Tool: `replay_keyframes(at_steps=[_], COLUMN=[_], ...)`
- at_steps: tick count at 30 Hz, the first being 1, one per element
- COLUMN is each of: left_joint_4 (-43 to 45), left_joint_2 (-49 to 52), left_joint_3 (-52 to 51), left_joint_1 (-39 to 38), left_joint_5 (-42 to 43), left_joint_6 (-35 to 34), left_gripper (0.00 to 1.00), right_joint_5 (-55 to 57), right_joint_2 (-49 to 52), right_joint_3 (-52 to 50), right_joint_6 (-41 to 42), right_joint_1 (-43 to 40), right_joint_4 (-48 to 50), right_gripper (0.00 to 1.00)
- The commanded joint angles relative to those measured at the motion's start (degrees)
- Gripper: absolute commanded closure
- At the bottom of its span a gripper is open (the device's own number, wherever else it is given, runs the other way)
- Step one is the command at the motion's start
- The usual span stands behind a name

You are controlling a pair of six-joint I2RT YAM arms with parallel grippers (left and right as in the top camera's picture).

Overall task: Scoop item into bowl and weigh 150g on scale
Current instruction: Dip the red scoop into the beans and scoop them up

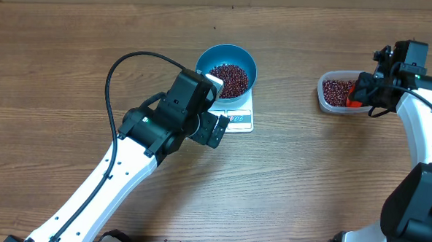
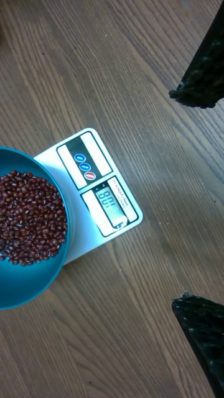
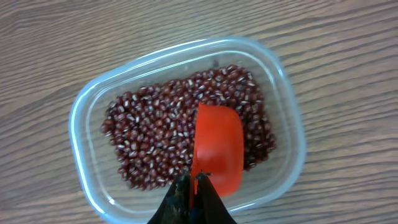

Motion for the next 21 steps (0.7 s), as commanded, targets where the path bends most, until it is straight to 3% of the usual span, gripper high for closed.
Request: replay_keyframes(at_steps=[1, 12, 21], left_joint_4=[0.00, 0.00, 0.00], left_joint_2=[0.46, 0.46, 0.46], left_joint_3=[0.70, 0.70, 0.70], left_joint_1=[-0.11, -0.11, -0.11], left_joint_5=[0.24, 0.24, 0.24], left_joint_6=[1.27, 1.27, 1.27], left_gripper=[0.00, 0.00, 0.00], right_joint_5=[3.82, 4.46, -1.40], right_joint_2=[0.59, 3.74, 3.76], right_joint_3=[0.04, 0.04, 0.04], right_joint_6=[-0.46, -3.21, -3.23], right_joint_1=[0.20, 0.20, 0.22], right_joint_4=[0.98, 0.79, 0.09], right_gripper=[0.96, 0.96, 0.96])
